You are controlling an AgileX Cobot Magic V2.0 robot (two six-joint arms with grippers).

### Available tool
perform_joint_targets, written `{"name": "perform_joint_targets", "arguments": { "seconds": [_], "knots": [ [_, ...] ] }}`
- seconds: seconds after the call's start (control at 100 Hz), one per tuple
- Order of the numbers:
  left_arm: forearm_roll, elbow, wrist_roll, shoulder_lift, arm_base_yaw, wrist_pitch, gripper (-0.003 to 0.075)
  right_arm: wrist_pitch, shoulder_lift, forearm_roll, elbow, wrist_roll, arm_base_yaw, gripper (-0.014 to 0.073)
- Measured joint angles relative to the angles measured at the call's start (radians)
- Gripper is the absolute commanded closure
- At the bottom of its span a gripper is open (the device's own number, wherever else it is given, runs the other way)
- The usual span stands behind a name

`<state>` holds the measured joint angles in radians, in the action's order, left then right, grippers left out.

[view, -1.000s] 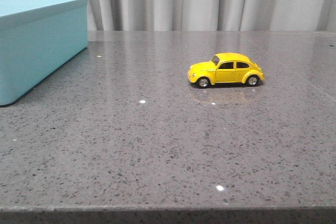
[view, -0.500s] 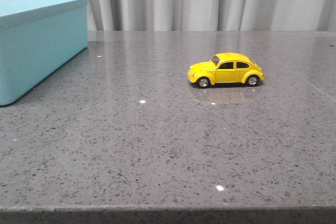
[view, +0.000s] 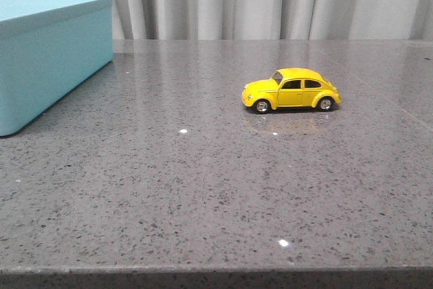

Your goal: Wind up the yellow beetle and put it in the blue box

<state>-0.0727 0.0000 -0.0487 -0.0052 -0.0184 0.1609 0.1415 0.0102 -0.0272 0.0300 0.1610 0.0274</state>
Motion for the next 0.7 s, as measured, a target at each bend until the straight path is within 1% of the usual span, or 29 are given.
{"name": "perform_joint_targets", "arguments": {
  "seconds": [0.09,0.25,0.33,0.44,0.58,0.7],
  "knots": [
    [0.0,0.0,0.0,0.0,0.002,-0.014,0.0739,-0.018,0.0,0.0,0.0,0.0,0.0,0.0663],
    [0.0,0.0,0.0,0.0,0.004,-0.093,0.0739,-0.059,0.0,0.0,0.0,0.0,0.0,0.0663],
    [0.0,0.0,0.0,0.0,0.005,-0.133,0.0739,-0.061,0.0,0.0,0.0,0.0,0.0,0.0663],
    [0.0,-0.003,0.0,0.0,0.005,-0.143,0.0739,-0.047,0.0,0.0,-0.013,0.0,0.0,0.0657],
    [0.0,-0.033,0.0,0.011,0.005,-0.143,0.0739,-0.01,-0.03,0.0,-0.089,0.0,0.0,0.0653],
    [0.0,-0.109,0.0,0.076,0.005,-0.143,0.0739,0.029,-0.104,0.0,-0.178,0.0,0.0,0.0653]
  ]
}}
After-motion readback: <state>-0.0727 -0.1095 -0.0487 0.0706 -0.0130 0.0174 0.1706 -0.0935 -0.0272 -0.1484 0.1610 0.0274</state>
